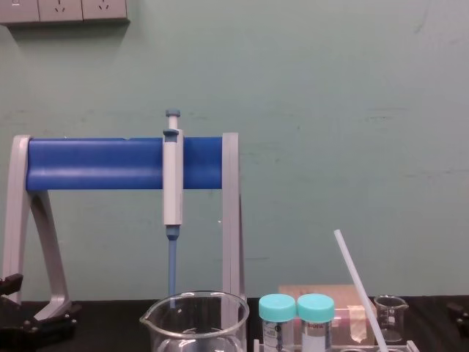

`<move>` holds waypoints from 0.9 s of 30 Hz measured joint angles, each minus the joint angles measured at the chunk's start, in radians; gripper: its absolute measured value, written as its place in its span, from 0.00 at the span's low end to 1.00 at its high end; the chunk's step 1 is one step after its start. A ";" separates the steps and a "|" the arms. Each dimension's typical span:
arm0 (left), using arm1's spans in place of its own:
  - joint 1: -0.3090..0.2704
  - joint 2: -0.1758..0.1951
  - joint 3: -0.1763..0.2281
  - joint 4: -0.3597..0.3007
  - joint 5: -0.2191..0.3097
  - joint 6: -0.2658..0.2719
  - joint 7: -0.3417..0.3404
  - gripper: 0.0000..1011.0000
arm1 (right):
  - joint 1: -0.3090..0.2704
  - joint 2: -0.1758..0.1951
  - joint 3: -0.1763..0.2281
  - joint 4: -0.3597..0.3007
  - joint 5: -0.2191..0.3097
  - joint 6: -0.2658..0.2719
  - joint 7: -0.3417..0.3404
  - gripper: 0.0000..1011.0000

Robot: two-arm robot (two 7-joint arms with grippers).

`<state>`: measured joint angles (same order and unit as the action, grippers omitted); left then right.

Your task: Pick up the stirring rod with one hand, then place it down.

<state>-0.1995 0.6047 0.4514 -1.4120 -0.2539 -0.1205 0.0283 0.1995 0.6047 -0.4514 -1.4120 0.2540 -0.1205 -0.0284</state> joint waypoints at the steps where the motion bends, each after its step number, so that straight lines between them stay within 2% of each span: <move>1: 0.000 0.000 0.000 0.000 0.000 0.000 0.000 0.99 | 0.000 0.000 0.000 0.000 0.000 0.000 0.000 0.99; 27: 0.000 0.000 0.000 0.000 0.000 0.000 0.000 0.99 | 0.000 0.000 0.000 0.000 0.000 0.000 0.000 0.99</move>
<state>-0.1995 0.6047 0.4513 -1.4120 -0.2539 -0.1206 0.0283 0.1995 0.6047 -0.4514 -1.4120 0.2540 -0.1205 -0.0283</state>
